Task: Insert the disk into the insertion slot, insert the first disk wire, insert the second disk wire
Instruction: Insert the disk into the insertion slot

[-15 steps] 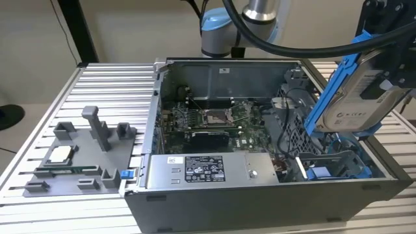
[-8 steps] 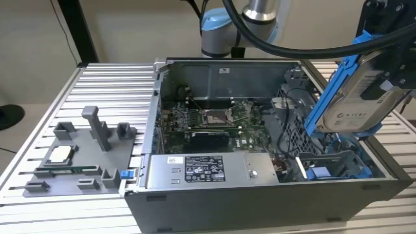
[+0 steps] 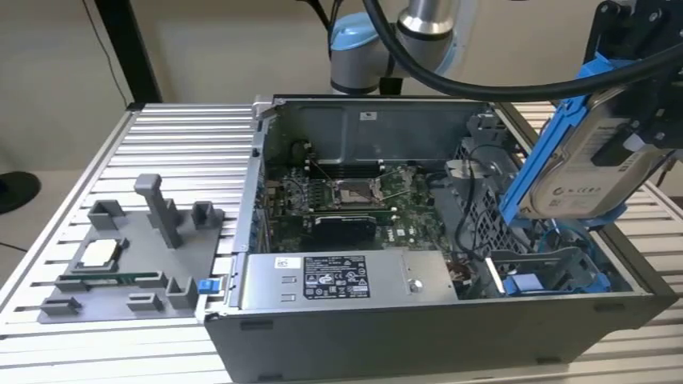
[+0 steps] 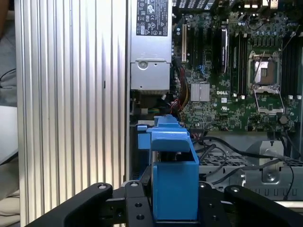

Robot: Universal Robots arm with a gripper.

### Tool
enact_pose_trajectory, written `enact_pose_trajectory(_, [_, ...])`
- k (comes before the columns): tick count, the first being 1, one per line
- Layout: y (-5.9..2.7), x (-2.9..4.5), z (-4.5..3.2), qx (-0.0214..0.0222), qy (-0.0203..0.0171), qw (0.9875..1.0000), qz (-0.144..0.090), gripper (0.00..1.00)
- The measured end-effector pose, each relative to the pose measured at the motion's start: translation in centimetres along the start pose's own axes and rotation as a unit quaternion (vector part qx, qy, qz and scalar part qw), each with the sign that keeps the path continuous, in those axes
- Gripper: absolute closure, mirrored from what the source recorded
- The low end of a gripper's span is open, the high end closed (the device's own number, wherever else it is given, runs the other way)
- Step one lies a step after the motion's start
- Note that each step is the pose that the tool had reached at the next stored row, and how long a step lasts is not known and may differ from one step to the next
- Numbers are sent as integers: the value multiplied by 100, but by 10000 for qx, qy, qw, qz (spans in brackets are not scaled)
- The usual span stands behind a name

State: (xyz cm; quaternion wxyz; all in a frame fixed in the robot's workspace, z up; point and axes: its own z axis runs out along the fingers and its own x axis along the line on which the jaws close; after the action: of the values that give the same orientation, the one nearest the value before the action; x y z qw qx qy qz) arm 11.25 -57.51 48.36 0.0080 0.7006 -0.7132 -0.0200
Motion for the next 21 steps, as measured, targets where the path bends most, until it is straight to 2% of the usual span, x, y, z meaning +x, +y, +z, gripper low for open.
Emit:
enact_pose_trajectory(12, [-13, 127, 125, 0, -1, 10000, -1, 100])
enact_pose_trajectory(21, [-92, 150, 251, 0, -3, 10000, 0, 100])
